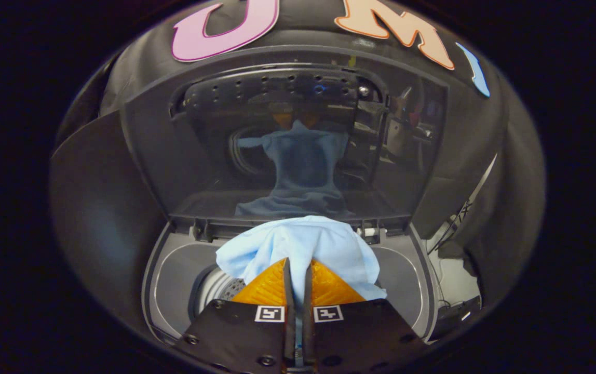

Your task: Put the clothes into the washing machine and then close the washing machine lid.

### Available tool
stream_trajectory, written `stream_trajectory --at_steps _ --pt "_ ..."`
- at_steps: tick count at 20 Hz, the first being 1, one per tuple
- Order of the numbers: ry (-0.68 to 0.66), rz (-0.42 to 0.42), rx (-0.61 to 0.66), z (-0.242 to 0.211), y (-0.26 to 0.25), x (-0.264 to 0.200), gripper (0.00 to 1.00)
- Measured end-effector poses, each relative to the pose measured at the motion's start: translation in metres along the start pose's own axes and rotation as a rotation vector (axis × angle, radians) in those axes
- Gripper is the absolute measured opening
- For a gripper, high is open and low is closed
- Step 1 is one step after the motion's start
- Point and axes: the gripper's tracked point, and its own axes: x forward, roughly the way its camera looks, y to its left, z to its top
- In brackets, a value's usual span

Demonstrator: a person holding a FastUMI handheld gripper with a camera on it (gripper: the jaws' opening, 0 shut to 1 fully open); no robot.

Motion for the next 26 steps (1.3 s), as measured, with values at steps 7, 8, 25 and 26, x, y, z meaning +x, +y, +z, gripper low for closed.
stream_trajectory --at_steps 7,8,25,26 --pt "-0.043 -0.028 0.032 -0.036 0.012 0.010 0.06" --pt "-0.027 -0.034 0.037 -0.041 0.012 0.008 0.06" --pt "-0.163 -0.115 0.069 -0.023 0.002 -0.007 0.29" --pt "-0.163 -0.114 0.064 -0.023 0.002 -0.006 0.38"
